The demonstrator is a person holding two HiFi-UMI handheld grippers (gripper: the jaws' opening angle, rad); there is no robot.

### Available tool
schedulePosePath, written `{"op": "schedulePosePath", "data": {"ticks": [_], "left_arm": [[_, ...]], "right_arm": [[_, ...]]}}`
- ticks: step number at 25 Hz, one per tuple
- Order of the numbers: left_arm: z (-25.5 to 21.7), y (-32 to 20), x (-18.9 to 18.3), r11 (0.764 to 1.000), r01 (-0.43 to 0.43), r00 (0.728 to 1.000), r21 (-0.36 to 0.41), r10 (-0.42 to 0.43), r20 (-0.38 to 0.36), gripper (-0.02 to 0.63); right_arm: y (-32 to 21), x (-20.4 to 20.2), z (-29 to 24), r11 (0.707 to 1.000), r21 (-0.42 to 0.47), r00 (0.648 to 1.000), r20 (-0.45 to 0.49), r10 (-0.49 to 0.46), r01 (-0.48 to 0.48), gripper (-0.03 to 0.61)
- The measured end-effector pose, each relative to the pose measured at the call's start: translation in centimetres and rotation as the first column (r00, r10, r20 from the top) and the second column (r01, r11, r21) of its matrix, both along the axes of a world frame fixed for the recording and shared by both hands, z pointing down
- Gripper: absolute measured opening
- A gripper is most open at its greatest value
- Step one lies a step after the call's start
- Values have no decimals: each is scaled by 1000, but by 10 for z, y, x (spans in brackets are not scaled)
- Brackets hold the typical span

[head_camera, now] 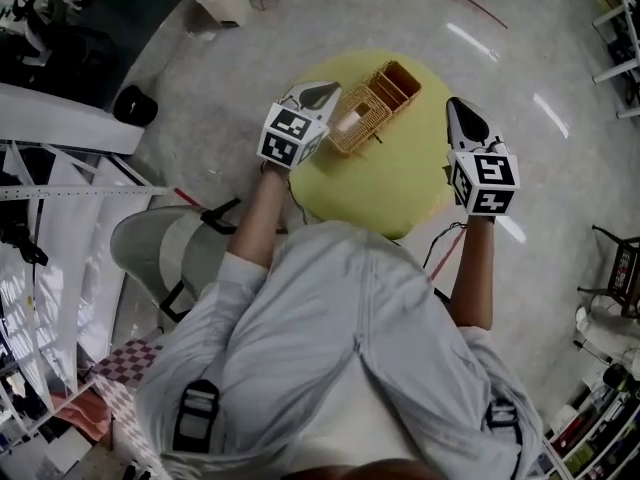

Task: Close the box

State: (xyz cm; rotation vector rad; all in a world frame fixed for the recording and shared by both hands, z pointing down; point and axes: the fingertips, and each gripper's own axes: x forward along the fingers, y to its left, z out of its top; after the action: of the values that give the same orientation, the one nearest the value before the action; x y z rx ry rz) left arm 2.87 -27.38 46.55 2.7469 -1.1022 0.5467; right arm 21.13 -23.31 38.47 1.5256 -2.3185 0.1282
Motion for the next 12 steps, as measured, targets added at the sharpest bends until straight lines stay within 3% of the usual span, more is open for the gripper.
{"op": "schedulePosePath", "data": {"ticks": [7,12], "left_arm": [[-85,-15,5,982,85,995,166,-74,-73,29],[-127,-12,7,961,100,994,257,-83,-77,29]], "right_arm": [[-19,4,-52,993,98,998,-23,-64,66,23],[-26,1,-79,982,156,994,-27,-107,109,23]]}}
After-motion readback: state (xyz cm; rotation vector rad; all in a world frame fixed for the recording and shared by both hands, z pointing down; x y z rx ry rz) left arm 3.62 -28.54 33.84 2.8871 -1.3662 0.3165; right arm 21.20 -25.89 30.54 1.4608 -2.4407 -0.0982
